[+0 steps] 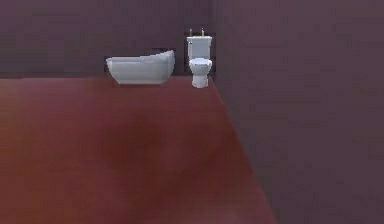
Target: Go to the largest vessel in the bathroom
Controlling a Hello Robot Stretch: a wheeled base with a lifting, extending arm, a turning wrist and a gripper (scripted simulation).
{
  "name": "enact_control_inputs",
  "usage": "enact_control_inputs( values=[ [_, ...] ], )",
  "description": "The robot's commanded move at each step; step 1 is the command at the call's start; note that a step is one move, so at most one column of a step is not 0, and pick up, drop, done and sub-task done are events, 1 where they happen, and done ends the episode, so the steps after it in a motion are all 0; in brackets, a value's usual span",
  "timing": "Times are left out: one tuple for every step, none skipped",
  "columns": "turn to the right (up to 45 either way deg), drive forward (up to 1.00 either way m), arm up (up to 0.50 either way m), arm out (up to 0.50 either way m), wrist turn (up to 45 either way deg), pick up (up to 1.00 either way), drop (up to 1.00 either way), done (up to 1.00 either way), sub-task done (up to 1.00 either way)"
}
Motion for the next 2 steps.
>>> enact_control_inputs(
  values=[
    [0.0, 1.0, 0.0, 0.0, 0.0, 0.0, 0.0, 0.0, 0.0],
    [-3.0, 0.0, 0.0, 0.0, 0.0, 0.0, 0.0, 0.0, 0.0]
  ],
)
